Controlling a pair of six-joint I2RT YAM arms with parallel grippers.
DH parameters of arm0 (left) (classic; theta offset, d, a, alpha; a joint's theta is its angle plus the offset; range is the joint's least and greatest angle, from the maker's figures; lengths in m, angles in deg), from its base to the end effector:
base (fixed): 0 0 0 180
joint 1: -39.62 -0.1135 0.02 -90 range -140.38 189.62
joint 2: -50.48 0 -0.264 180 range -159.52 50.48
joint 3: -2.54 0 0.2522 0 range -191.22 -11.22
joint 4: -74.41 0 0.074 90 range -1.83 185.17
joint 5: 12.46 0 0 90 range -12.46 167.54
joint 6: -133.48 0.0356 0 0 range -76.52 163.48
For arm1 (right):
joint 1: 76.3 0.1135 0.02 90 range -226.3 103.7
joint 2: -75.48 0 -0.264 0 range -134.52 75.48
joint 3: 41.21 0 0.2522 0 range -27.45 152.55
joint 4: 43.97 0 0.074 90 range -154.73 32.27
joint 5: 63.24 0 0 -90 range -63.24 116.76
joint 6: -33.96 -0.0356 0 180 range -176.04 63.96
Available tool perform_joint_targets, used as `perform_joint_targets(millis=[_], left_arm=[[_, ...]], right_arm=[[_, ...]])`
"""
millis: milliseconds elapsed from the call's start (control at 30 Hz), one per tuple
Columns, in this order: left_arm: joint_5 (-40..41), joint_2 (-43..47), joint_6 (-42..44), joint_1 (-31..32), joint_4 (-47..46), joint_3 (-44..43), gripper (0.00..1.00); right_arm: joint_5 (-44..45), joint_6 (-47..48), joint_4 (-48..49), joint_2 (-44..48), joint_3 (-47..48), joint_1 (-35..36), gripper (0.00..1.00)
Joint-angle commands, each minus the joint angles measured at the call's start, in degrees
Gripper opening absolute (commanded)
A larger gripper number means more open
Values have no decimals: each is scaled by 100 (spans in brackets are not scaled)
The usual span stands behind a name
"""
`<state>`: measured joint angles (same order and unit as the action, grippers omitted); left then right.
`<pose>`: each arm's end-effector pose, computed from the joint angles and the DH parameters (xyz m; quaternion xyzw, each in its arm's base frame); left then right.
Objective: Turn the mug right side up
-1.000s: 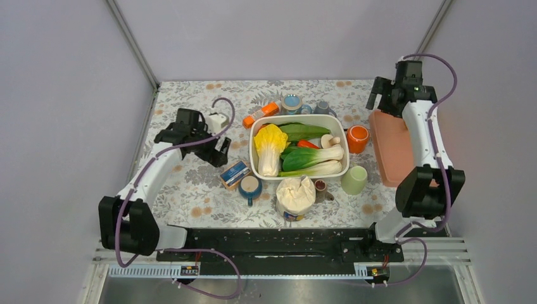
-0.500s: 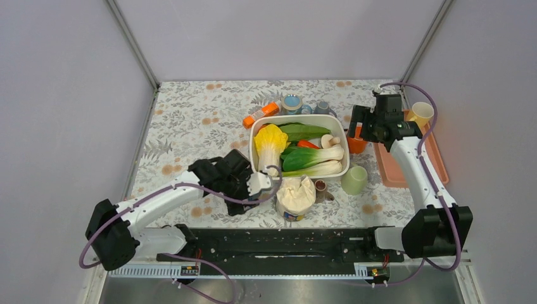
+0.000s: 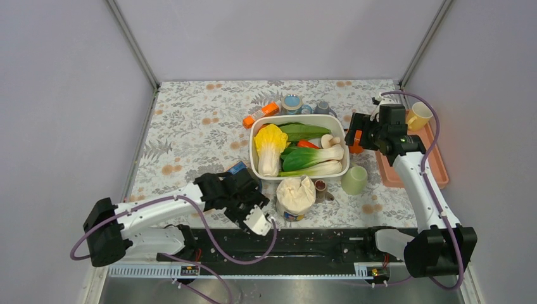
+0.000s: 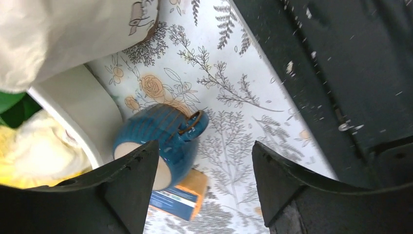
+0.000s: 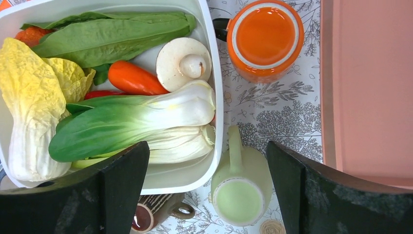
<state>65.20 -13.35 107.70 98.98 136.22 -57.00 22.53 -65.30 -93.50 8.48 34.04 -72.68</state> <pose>0.0949 -0.1752 0.2321 0.8676 0.4402 -0.0963 0.2101 0.2481 0.0183 0.3205 0.0296 0.9100 0.0796 0.4058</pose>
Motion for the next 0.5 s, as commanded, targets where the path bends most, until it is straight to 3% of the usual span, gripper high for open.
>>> perform_joint_targets(millis=[0,133,300,467], left_arm=[[431,-423,1825,76,-266,100,73],[738,-757,2092,297,-680,340,70],[1550,-1042,2489,299,-1285,700,56],[1746,-1088,2882,301,-1798,1012,51]], right_arm=[[-186,38,223,186,-50,34,99],[-236,57,272,178,-88,34,99],[-405,42,335,172,-142,34,100],[-690,32,410,178,-144,34,99]])
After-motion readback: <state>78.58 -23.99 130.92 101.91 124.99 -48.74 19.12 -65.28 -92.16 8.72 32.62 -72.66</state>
